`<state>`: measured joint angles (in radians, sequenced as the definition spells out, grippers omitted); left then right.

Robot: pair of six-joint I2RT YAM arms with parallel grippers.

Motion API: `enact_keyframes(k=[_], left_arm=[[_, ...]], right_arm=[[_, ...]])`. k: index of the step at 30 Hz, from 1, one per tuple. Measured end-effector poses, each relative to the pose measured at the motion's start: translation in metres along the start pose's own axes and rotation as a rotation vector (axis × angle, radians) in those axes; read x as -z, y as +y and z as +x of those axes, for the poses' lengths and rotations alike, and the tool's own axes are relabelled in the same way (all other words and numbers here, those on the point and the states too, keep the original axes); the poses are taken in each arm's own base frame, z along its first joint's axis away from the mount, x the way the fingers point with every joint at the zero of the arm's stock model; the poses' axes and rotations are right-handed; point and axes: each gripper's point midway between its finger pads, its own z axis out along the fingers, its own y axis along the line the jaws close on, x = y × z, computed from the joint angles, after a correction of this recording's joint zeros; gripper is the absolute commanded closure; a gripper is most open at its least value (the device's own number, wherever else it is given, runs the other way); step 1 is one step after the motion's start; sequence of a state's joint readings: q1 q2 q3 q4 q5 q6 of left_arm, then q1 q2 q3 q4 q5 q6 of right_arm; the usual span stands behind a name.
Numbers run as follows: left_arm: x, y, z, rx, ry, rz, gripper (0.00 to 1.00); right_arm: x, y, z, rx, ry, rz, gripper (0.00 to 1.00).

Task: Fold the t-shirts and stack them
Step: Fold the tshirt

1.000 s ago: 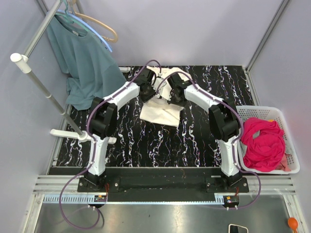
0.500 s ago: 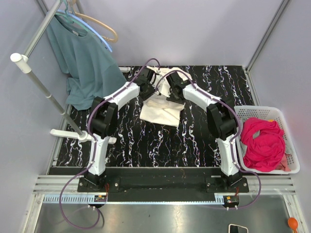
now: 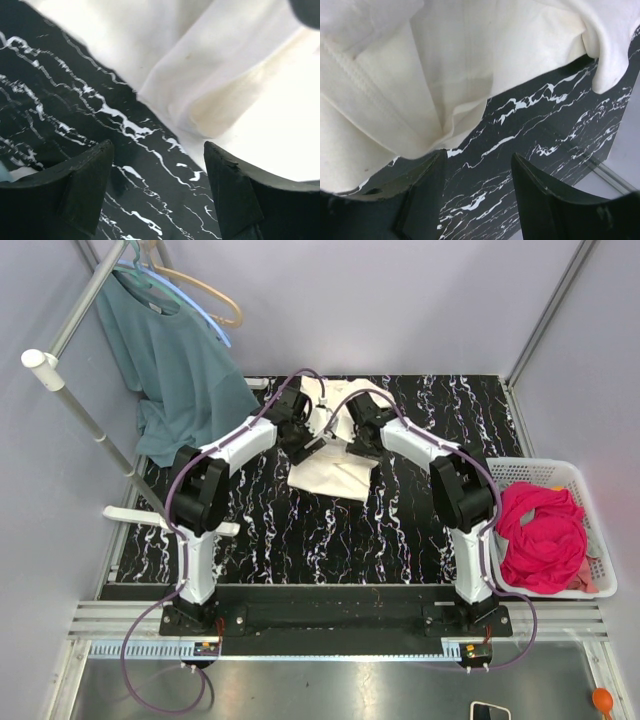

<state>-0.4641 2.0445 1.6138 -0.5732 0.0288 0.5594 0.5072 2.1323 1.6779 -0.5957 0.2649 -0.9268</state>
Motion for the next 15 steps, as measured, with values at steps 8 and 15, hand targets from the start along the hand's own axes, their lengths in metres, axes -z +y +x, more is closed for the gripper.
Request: enact_keyframes(k=[8,15], left_arm=[[0.001,-0.026,-0.004,-0.043,-0.032,0.136,0.21],[0.01,-0.038,-0.026,-0.104,-0.088,0.194,0.23]], right_arm=[[0.01,0.008,0.014,-0.009,-0.004,0.028,0.37],[0.027,0.001,0.029,-0.047,-0.029,0.07,0.37]])
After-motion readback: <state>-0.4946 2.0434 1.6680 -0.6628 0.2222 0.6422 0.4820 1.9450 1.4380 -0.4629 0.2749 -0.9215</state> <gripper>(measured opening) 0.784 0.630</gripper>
